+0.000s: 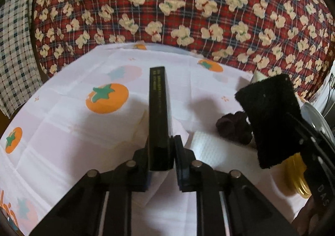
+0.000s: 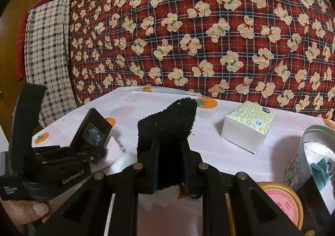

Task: Organize soft objects
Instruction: 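Grasp the black rectangular case with the left gripper while the right lifts the pouch, then hold the black pouch and black case raised above the table with both grippers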

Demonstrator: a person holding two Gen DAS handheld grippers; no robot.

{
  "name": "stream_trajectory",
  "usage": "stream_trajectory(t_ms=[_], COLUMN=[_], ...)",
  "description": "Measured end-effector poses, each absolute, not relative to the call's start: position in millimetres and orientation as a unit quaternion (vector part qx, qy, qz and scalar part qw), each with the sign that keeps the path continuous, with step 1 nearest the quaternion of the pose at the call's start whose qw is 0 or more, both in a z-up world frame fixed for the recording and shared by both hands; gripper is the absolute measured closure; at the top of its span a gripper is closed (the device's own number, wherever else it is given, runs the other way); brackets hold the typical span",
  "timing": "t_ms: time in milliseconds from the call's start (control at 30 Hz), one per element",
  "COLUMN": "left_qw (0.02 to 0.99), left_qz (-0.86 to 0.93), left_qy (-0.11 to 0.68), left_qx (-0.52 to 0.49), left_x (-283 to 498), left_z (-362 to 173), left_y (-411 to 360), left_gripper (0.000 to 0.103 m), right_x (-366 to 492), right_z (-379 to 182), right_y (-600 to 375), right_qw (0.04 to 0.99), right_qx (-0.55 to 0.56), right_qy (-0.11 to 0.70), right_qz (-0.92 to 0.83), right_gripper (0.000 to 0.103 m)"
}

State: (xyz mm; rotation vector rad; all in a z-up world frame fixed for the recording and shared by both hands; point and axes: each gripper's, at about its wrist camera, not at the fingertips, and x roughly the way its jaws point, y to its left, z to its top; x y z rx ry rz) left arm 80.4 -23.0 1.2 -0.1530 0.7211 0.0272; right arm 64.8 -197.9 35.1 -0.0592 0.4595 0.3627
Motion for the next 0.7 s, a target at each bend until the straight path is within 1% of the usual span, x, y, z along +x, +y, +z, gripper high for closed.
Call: stream_trajectory(t_ms=[200,500,600,700], left_qw=[0.936,0.911,0.914,0.917], left_qz=[0.006,-0.010,0.000,0.004], left_qy=[0.339,0.396,0.389,0.382], left_qx=[-0.093,-0.116,-0.112,-0.115], left_x=[77,94,92,90], left_z=[3,-14,-13,-13], left_y=[-16,-13,-13,-11], left_gripper=[0.087,0.085,0.081,0.080], right_x=[64,64,64,64], right_z=[35,35,35,35], right_y=[-199,-199,-199,-199], right_qw=[0.957,0.957,0.957,0.957], right_qx=[-0.026,-0.026,-0.026,-0.026], right_qy=[0.224,0.224,0.224,0.224], right_qz=[0.181,0.181,0.181,0.181], right_gripper=[0.083,0.083,0.083,0.083])
